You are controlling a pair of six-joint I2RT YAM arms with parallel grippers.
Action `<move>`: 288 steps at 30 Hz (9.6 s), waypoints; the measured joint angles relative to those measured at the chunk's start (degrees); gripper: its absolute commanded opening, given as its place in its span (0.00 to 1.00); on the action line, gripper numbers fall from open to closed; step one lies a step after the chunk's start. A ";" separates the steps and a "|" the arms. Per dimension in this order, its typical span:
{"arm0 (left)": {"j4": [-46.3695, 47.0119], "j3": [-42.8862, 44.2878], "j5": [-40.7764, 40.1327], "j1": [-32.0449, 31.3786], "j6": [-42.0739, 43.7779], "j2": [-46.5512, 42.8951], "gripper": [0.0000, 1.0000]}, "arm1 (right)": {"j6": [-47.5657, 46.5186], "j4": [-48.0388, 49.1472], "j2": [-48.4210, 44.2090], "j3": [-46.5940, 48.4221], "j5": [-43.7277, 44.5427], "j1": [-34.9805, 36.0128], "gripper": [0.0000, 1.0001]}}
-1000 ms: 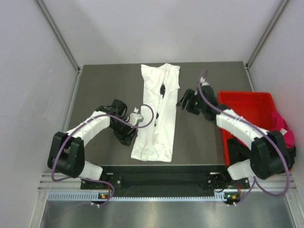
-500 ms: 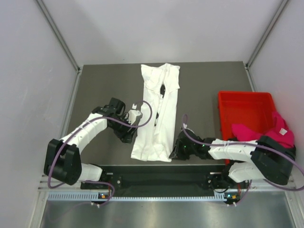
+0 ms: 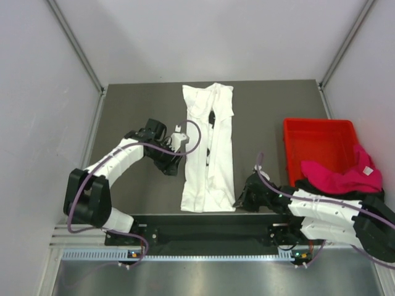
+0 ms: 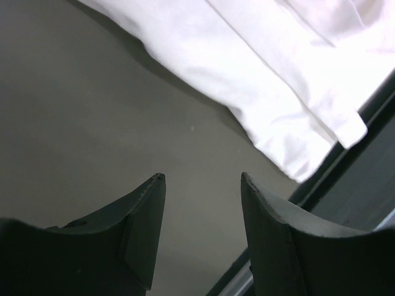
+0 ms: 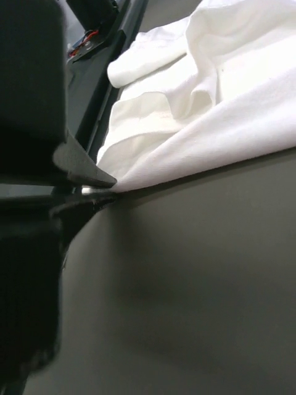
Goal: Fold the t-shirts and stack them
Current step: Fold the tshirt
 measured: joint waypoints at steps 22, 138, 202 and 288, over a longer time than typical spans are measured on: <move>33.29 2.49 -8.92 -0.04 -36.39 19.71 0.34 | -36.63 6.29 35.50 42.07 21.27 -4.81 0.49; 36.11 1.64 -4.74 0.39 -38.29 21.27 0.30 | -26.73 -10.10 18.14 29.24 9.03 10.51 0.47; 33.57 24.59 -6.95 -8.31 -32.44 37.07 0.34 | -31.71 2.16 25.07 24.79 7.54 18.91 0.66; 30.16 25.57 -11.17 1.25 -31.76 36.20 0.48 | -35.08 5.16 69.92 81.61 6.47 -22.34 0.00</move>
